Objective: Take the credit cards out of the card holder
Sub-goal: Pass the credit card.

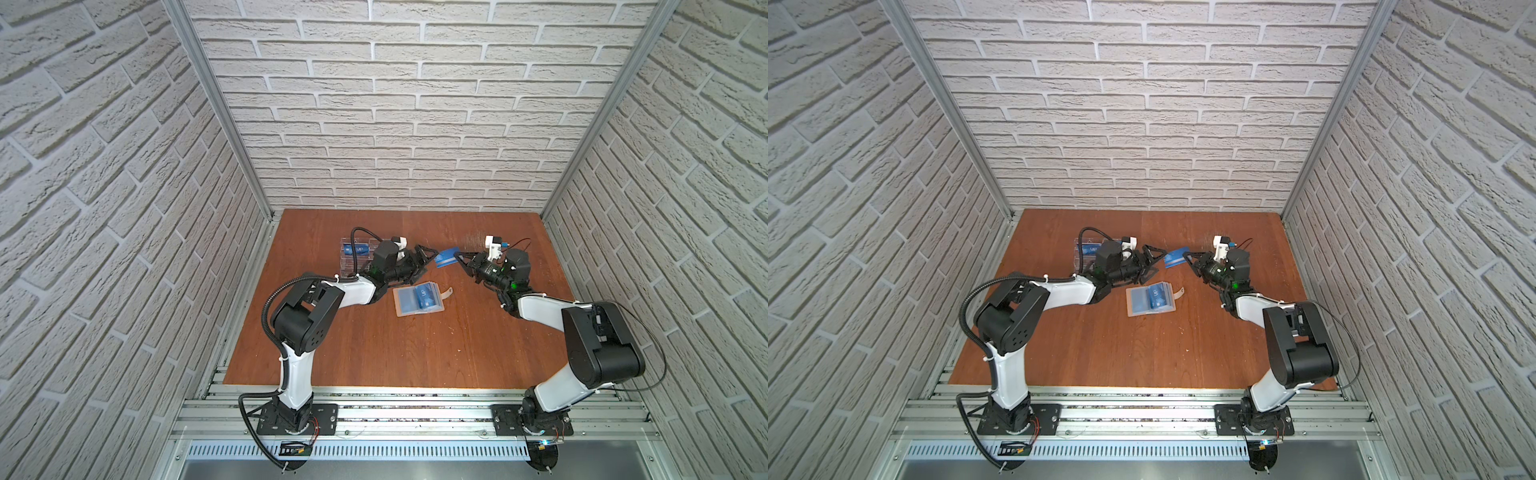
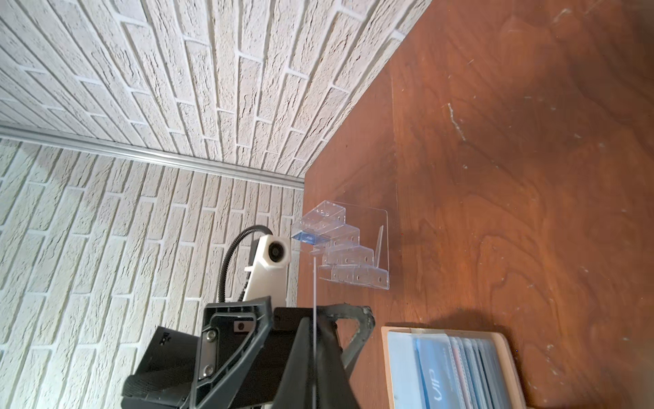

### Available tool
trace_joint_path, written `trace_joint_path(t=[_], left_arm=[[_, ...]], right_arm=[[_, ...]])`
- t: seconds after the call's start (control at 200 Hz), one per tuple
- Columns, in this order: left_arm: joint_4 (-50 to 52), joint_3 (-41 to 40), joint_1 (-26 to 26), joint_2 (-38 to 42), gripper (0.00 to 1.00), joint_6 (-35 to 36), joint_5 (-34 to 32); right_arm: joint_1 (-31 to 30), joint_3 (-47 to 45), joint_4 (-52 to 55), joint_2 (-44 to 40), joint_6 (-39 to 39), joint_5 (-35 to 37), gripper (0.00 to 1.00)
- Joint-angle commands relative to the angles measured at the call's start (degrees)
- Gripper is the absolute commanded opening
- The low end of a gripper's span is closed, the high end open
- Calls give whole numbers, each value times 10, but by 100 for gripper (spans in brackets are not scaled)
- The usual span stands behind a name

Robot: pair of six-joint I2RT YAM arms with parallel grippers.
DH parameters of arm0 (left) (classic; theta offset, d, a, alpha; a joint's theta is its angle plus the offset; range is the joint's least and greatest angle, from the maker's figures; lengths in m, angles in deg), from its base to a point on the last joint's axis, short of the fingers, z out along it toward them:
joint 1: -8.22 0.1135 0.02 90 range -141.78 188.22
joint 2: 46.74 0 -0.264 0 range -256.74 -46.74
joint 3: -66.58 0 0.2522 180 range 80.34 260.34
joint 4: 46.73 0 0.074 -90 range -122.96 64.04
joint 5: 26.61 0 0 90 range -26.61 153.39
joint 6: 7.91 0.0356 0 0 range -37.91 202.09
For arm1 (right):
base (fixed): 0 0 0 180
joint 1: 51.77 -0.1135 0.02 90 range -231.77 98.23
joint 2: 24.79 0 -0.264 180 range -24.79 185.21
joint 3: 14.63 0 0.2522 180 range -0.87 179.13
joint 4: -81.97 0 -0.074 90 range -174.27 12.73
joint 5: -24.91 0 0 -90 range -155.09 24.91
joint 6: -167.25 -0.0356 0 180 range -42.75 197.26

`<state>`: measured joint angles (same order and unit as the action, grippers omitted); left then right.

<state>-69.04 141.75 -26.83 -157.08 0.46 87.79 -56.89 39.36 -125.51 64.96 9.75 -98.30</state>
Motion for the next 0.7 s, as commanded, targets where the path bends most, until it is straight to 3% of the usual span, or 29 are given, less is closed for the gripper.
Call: trace_joint_path(t=[0.0,0.125,0.31,0.585,0.695], left_arm=[[6,-27,-9,60,98,8,-98],[25,-29,-44,75,98,-21,-179],[-29,-7,-89,55,98,-102,-273],[-96,21,-108,41,98,-122,-336],[-109,32,-109,26,92,-133,-340]], right_arm=[[-10,4,39,-56,23,73,6],[-22,7,53,-73,9,135,6],[-64,15,74,-88,7,224,6],[-88,8,28,-87,-18,269,6],[-95,1,10,-85,-30,281,6]])
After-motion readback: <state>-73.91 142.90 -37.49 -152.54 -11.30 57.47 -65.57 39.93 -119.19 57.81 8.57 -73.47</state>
